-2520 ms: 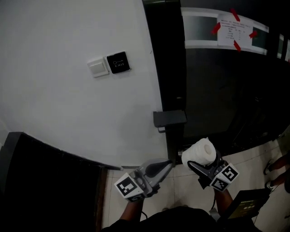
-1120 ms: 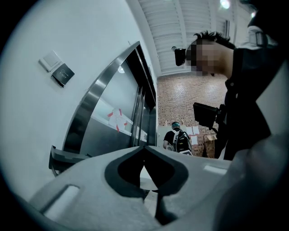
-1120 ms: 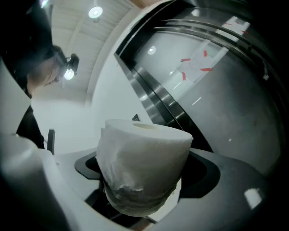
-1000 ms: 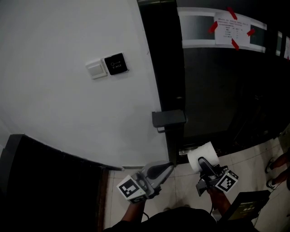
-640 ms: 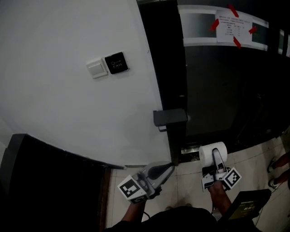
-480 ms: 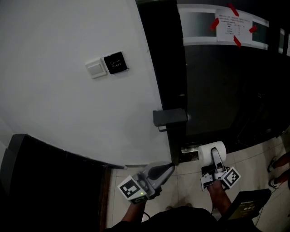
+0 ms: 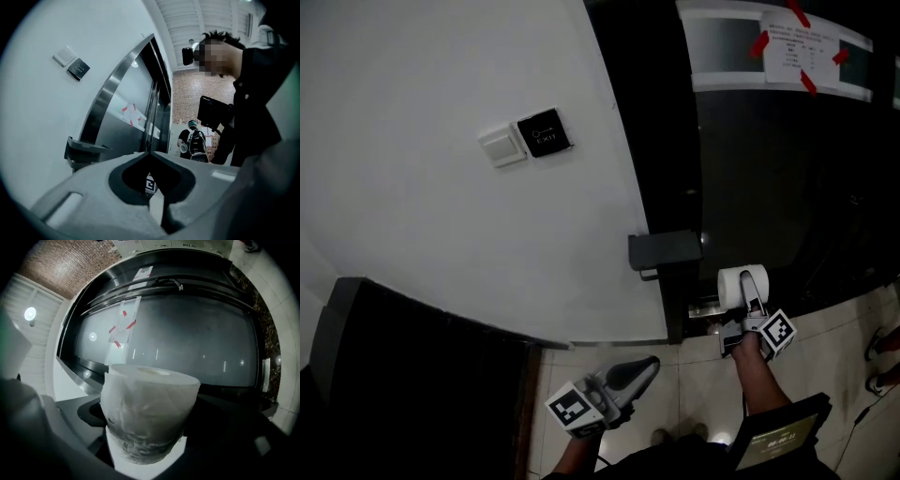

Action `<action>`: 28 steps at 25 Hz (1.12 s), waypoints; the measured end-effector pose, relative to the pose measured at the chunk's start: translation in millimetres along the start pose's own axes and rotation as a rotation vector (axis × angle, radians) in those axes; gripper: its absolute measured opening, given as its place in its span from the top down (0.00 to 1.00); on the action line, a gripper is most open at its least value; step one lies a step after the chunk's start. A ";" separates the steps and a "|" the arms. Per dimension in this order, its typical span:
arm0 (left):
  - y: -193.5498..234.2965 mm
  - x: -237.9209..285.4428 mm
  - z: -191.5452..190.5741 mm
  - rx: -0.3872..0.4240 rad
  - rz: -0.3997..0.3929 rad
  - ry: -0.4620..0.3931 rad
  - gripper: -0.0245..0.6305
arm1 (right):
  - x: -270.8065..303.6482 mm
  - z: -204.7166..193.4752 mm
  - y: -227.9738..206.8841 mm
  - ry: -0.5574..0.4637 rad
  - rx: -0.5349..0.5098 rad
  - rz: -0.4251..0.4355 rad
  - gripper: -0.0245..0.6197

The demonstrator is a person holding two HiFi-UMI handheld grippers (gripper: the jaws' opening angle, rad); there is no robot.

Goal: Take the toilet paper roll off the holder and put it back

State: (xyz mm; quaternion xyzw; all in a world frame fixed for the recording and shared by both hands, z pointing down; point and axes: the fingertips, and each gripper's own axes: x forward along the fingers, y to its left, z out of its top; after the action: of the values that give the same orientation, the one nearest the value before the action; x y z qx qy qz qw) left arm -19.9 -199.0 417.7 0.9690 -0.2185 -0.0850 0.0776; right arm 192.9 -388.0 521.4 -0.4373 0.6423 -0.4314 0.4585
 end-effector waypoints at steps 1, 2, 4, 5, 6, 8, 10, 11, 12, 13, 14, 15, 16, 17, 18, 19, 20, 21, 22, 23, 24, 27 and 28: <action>3.1 -2.8 -0.5 -0.004 0.012 0.001 0.96 | 10.5 1.0 -3.7 -0.005 0.004 -0.001 0.22; 6.1 -5.7 -0.6 -0.008 0.023 -0.001 0.96 | 20.9 1.7 -7.1 -0.007 0.008 0.001 0.22; 11.1 -12.0 -0.1 -0.013 0.048 -0.006 0.96 | 39.5 0.9 -13.3 -0.004 0.011 -0.002 0.22; 13.0 -15.7 0.8 -0.012 0.061 -0.009 0.96 | 47.0 -1.0 -15.7 0.000 0.013 -0.006 0.22; 14.6 -19.5 1.8 -0.011 0.076 -0.012 0.96 | 53.1 -3.8 -17.6 0.004 0.018 -0.010 0.22; 17.4 -26.8 3.6 -0.007 0.105 -0.017 0.96 | 61.8 -10.4 -20.4 0.011 0.029 -0.019 0.22; 19.6 -34.2 5.4 -0.003 0.129 -0.024 0.96 | 69.0 -17.9 -25.0 0.016 0.029 -0.029 0.22; 20.5 -38.6 6.1 -0.001 0.142 -0.026 0.96 | 72.8 -22.6 -27.8 0.018 0.031 -0.034 0.22; 21.2 -43.3 6.8 0.002 0.155 -0.028 0.96 | 76.5 -28.1 -30.2 0.021 0.036 -0.039 0.22; 21.6 -48.2 7.6 0.005 0.169 -0.029 0.96 | 79.8 -34.0 -31.5 0.028 0.041 -0.041 0.22; 21.8 -53.0 8.3 0.009 0.182 -0.031 0.96 | 82.5 -40.4 -31.4 0.037 0.046 -0.041 0.22; 22.0 -57.9 9.2 0.012 0.196 -0.033 0.96 | 84.4 -47.2 -30.1 0.043 0.055 -0.040 0.22; 22.4 -63.0 10.0 0.016 0.209 -0.034 0.96 | 85.5 -53.5 -28.5 0.041 0.072 -0.039 0.22; 22.9 -68.1 10.9 0.018 0.223 -0.036 0.96 | 85.8 -58.1 -28.1 0.025 0.096 -0.038 0.22; 23.2 -72.9 11.6 0.020 0.235 -0.039 0.96 | 85.6 -61.0 -29.2 0.002 0.122 -0.040 0.22; 23.3 -77.3 12.1 0.021 0.247 -0.041 0.96 | 85.2 -63.5 -31.3 -0.019 0.140 -0.045 0.22; 23.3 -81.1 12.2 0.021 0.258 -0.042 0.96 | 85.1 -67.1 -33.7 -0.025 0.143 -0.051 0.22; 22.8 -84.2 11.9 0.021 0.268 -0.042 0.96 | 85.5 -73.1 -35.4 -0.011 0.129 -0.055 0.22; 22.0 -86.8 11.3 0.020 0.276 -0.042 0.96 | 86.3 -82.0 -35.1 0.017 0.109 -0.055 0.22; 21.1 -89.0 10.4 0.018 0.283 -0.041 0.96 | 87.4 -93.0 -32.6 0.048 0.094 -0.049 0.22; 20.5 -91.1 9.5 0.016 0.290 -0.040 0.96 | 89.1 -105.0 -28.7 0.077 0.088 -0.040 0.22; 19.6 -96.9 9.6 0.019 0.310 -0.044 0.96 | 94.7 -142.5 -18.8 0.158 0.085 -0.023 0.22; 19.0 -99.0 10.0 0.022 0.316 -0.046 0.96 | 94.7 -153.1 -17.0 0.178 0.083 -0.022 0.22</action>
State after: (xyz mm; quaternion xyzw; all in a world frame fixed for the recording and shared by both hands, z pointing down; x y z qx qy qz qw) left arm -117.8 -173.9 424.5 0.9212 -0.3708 -0.0916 0.0745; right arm 29.1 -459.4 549.4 -0.3850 0.6573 -0.4995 0.4126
